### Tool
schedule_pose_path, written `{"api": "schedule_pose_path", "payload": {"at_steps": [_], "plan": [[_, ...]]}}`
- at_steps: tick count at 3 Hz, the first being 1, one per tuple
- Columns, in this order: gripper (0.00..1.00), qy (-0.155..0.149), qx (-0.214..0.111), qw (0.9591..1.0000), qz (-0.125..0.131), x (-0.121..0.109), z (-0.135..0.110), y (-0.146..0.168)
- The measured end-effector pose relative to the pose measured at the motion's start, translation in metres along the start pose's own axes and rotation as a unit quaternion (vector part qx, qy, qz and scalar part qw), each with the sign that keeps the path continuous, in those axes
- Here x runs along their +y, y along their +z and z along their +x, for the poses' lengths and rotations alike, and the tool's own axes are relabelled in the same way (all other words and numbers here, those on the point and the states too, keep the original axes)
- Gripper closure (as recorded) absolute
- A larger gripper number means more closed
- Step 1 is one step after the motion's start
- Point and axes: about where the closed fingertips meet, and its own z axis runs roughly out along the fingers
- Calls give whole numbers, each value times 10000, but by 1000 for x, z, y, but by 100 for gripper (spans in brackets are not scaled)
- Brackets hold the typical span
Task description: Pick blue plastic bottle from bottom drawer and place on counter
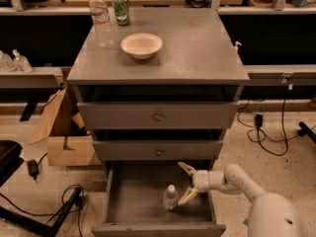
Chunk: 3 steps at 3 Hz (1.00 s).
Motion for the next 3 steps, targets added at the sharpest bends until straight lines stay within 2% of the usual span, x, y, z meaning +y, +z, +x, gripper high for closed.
{"api": "schedule_pose_path", "payload": {"at_steps": [1,2,3], "plan": [[0,138,33,9999,-51,8,24,3],[0,250,85,9996,-142,18,40,9],[0,348,-14,9992,-203,25,50,19]]}}
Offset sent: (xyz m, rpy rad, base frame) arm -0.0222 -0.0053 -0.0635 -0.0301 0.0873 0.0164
